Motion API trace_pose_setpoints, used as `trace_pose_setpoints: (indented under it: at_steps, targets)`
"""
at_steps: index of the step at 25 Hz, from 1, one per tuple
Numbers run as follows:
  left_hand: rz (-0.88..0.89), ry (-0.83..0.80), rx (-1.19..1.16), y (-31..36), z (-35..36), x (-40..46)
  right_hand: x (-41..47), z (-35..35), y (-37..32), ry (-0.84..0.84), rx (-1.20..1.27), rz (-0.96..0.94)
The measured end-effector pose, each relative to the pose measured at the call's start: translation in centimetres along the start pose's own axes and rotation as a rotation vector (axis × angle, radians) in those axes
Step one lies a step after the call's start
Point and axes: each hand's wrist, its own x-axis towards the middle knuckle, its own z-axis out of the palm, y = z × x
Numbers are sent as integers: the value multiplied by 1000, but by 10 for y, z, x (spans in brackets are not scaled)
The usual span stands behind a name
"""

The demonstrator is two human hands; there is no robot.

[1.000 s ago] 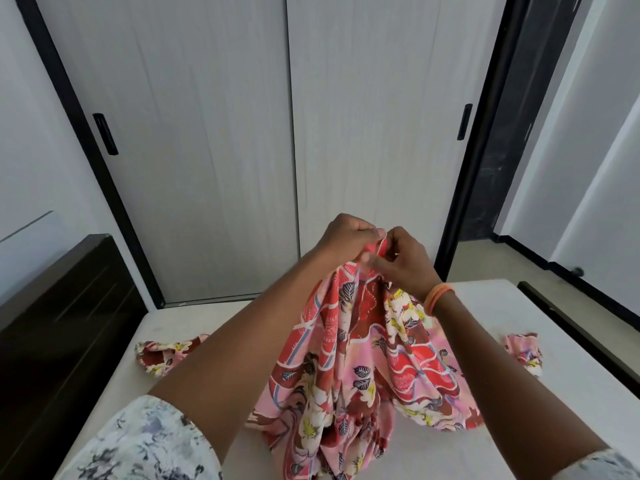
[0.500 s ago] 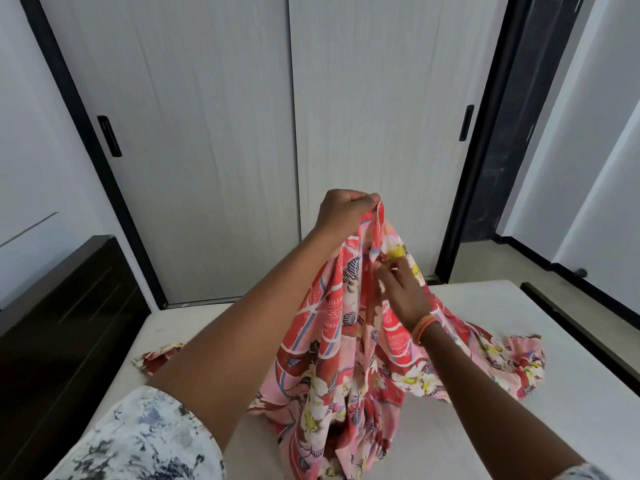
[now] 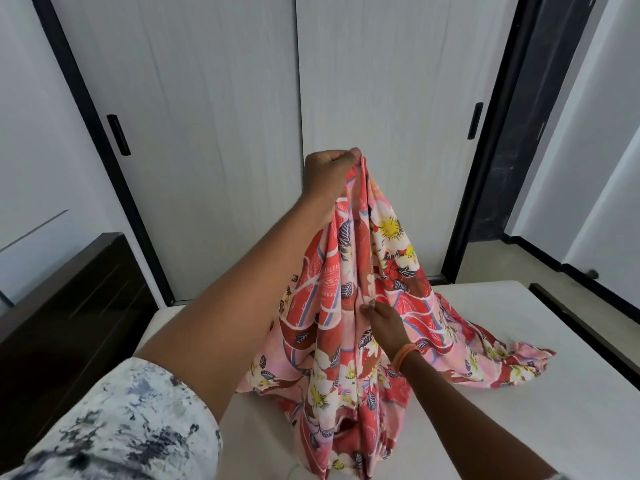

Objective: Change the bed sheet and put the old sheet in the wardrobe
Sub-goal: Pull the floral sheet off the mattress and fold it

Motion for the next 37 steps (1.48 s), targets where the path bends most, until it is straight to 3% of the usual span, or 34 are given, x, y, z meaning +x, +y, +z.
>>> trace_pose_setpoints:
  at_steps: [3, 5, 8, 10, 12, 13, 16, 22, 24, 27, 32, 35, 37]
  targets:
    - [11, 21, 11, 4, -11, 11, -3, -11, 5, -61, 176, 159]
    - [78, 48, 86, 0, -15, 19, 3, -18, 8, 5, 148, 246]
    - [169, 78, 525, -29, -25, 26, 23, -26, 6, 139, 170, 370]
    - [94, 14, 808, -61, -41, 27, 47, -32, 9, 162, 418, 457]
    - [-92, -4, 914, -98, -69, 24, 76, -46, 36, 162, 561, 501]
    - [-216, 27, 902, -118, -87, 18, 93, -59, 61, 114, 646, 518]
    - [-512, 149, 762, -180, -134, -21, 69, -68, 73, 109, 557, 641]
    - [-918, 328, 23, -228, -128, -171, -21, 1, 51, -60, 535, 785]
    - [-827, 304, -67, -222, -111, -209, -36, 35, 39, -98, 569, 807]
    - [-546, 183, 51, -201, -92, -240, -64, 79, 4, -100, 903, 934]
    - [-257, 58, 262, -183, -95, -254, -76, 97, -12, 76, 1023, 900]
    - [-178, 202, 418, -188, -99, -249, -93, 97, -28, 88, 1297, 805]
    - [-214, 277, 422, -186, -101, -242, -103, 95, -32, 6, 1233, 662]
